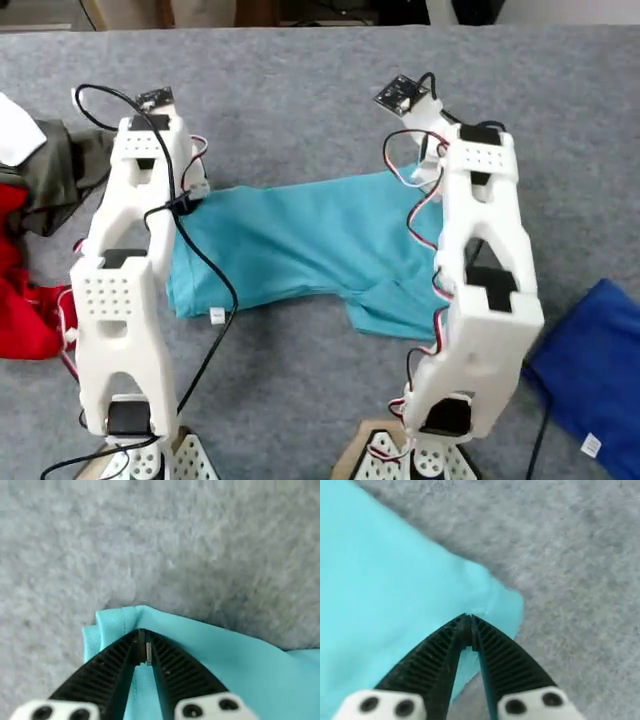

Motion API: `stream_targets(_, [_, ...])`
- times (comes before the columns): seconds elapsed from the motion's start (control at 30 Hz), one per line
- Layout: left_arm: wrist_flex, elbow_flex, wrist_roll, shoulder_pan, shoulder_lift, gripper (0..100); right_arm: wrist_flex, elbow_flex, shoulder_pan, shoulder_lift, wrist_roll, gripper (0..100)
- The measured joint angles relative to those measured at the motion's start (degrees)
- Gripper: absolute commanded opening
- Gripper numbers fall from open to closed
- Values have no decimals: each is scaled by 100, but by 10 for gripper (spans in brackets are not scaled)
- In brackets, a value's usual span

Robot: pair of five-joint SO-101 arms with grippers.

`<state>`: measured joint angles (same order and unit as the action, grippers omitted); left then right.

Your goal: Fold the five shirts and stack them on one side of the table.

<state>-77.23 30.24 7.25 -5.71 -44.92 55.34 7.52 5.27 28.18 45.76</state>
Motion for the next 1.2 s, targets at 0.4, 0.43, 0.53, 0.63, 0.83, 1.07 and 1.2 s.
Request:
stream_targets(0.4, [-835, 2207, -985, -255, -1108, 19, 1108, 2892, 114, 2004, 0, 5])
stream_targets(0.43, [-949, 2382, -1037, -264, -1160, 19, 1284, 3174, 114, 2101, 0, 5])
stream_targets(0.53, [-1415, 2980, -1073, -299, -1240, 19, 1960, 4070, 132, 2180, 0, 5])
stream_targets(0.63, [-1978, 3745, -1134, -264, -1240, 19, 2470, 4993, 132, 2189, 0, 5])
stream_targets(0.83, [-2295, 4290, -1222, 62, -1248, 19, 3191, 5916, 132, 2189, 26, 5])
stream_targets(1.07, [-2303, 2954, -1266, 193, -958, 19, 4299, 7059, 132, 2189, 88, 5])
stream_targets(1.2, [-2303, 1433, -1266, 466, 0, 19, 4598, 7569, 185, 2189, 193, 5])
